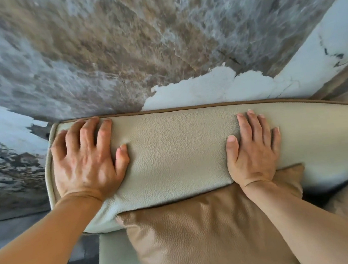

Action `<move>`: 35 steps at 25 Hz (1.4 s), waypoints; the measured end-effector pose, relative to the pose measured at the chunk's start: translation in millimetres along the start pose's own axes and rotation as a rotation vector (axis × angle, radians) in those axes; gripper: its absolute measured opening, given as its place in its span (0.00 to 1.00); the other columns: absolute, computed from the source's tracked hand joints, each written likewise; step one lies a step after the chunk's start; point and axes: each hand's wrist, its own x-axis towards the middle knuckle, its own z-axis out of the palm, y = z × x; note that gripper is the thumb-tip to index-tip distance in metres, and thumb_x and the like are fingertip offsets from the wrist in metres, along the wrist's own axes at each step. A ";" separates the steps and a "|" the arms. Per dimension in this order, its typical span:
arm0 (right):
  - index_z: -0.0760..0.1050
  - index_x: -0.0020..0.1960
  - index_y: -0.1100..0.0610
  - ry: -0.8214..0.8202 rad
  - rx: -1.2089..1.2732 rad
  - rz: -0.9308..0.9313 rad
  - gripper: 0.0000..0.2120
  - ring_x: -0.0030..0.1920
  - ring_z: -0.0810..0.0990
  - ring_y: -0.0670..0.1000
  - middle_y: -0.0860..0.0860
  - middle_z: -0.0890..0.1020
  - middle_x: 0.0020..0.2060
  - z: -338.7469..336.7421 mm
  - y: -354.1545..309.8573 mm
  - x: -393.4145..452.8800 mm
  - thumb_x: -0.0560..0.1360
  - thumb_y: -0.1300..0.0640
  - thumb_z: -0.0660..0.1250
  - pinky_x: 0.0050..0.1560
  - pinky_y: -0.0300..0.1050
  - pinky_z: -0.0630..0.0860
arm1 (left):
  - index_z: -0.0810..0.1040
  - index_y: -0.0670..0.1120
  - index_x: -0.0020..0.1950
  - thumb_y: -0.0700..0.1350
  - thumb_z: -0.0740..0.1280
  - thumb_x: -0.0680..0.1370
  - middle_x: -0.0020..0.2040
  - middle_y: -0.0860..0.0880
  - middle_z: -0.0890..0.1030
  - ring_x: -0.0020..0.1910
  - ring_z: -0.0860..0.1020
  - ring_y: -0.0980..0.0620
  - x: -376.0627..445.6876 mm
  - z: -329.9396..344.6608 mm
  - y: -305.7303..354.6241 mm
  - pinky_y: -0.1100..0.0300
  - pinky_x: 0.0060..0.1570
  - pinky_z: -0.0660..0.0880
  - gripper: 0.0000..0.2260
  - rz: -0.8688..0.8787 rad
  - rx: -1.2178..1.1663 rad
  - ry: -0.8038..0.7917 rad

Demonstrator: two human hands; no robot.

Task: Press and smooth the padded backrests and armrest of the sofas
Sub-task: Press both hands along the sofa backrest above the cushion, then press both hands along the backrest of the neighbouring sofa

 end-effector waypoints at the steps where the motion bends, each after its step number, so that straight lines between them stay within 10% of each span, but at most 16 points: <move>1: 0.62 0.74 0.55 -0.030 -0.004 0.013 0.30 0.75 0.59 0.58 0.55 0.65 0.74 -3.5 -2.0 -0.9 0.77 0.43 0.46 0.74 0.62 0.50 | 0.69 0.45 0.68 0.60 0.53 0.76 0.66 0.42 0.72 0.66 0.68 0.38 -1.0 0.9 -0.1 0.40 0.64 0.60 0.27 0.006 -0.001 0.007; 10: 0.44 0.78 0.48 -0.436 -0.007 0.083 0.33 0.78 0.43 0.51 0.47 0.46 0.79 -74.8 -44.6 -82.3 0.76 0.37 0.38 0.75 0.54 0.40 | 0.70 0.45 0.69 0.55 0.48 0.79 0.73 0.44 0.70 0.74 0.62 0.43 -13.4 -39.0 -9.6 0.45 0.74 0.54 0.25 0.113 -0.266 -0.228; 15: 0.44 0.78 0.48 -0.465 -0.078 0.082 0.31 0.77 0.43 0.51 0.48 0.46 0.79 -123.9 -79.8 -132.3 0.78 0.38 0.41 0.75 0.56 0.39 | 0.48 0.51 0.79 0.60 0.38 0.77 0.80 0.51 0.47 0.78 0.42 0.51 -76.5 -82.6 -57.1 0.52 0.76 0.39 0.30 0.274 -0.116 -0.487; 35: 0.45 0.78 0.46 -0.382 0.004 -0.152 0.33 0.78 0.45 0.50 0.47 0.47 0.79 -319.7 -268.6 -365.0 0.76 0.36 0.39 0.74 0.56 0.39 | 0.45 0.51 0.79 0.59 0.44 0.80 0.80 0.49 0.47 0.79 0.43 0.48 -330.8 -325.8 -276.7 0.47 0.76 0.37 0.29 0.114 0.027 -0.314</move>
